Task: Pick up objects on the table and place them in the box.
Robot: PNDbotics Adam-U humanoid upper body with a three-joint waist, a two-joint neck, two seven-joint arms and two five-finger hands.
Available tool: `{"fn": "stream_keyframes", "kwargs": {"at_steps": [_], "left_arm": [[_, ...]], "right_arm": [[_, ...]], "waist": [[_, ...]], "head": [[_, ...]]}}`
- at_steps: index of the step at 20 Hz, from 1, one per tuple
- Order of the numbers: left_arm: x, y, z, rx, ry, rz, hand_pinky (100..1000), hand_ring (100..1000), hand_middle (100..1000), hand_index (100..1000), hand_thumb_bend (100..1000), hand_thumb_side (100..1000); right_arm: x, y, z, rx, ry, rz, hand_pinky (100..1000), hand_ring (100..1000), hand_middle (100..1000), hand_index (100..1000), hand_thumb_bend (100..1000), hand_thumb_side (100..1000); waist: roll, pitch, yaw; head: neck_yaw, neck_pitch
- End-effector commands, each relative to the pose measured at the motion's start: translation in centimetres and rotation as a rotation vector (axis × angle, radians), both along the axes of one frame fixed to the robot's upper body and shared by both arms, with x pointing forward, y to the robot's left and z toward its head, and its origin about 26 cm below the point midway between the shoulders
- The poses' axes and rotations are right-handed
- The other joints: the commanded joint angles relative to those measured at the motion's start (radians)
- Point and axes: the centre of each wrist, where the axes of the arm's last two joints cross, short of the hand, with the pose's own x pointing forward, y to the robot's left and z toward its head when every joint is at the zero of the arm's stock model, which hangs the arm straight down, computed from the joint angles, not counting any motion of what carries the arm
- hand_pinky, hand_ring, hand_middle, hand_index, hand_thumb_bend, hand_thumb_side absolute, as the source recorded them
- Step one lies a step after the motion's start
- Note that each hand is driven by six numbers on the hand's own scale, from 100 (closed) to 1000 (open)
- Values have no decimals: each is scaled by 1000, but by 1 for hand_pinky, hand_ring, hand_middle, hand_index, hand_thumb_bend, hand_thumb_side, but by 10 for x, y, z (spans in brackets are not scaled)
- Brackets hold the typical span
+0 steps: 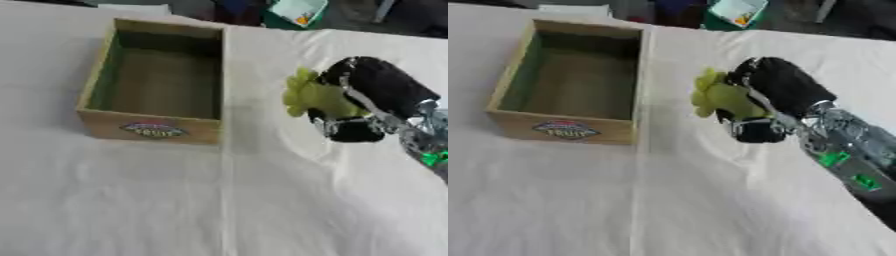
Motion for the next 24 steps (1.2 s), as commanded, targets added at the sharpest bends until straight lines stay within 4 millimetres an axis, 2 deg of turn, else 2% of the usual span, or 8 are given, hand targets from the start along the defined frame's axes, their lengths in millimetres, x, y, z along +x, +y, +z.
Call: {"fn": "stream_keyframes", "kwargs": {"at_steps": [1,4,10,11,12,13,18,24], "left_arm": [[-3,2,9,32,-17,-2,485,519,543,676,100,605],[-3,2,8,33,-12,-7,485,519,543,676,100,604],[-5,1,4,34,-1,-12,485,520,543,675,100,601],[-5,1,3,34,2,-13,485,520,543,675,100,601],[-5,1,3,34,5,-15,485,520,543,675,100,602],[-6,0,2,33,8,-16,485,520,544,675,100,601],[-7,-1,-2,30,19,-23,484,520,544,674,100,600],[-8,-4,-6,28,27,-41,484,520,544,674,100,597]], "right_arm": [[-1,-1,37,-34,-84,7,748,552,363,486,100,265],[0,11,69,-58,-141,54,750,553,364,488,100,258],[-4,48,118,-59,-139,148,753,552,362,489,100,247],[-5,55,125,-57,-130,163,753,553,363,491,100,254],[-7,64,132,-55,-120,181,754,553,363,492,100,309],[-8,73,137,-54,-109,196,755,555,365,494,100,259],[-9,116,156,-53,-44,263,759,556,365,499,100,267],[24,162,157,-72,35,302,760,562,365,500,100,263]], "waist": [[3,-21,3],[6,-26,8],[13,-32,12],[15,-33,11],[16,-35,10],[18,-36,10],[30,-43,14],[40,-45,29]], "head": [[4,-10],[1,-3],[-7,12],[-8,15],[-11,20],[-14,24],[-21,34],[-33,26]]}}
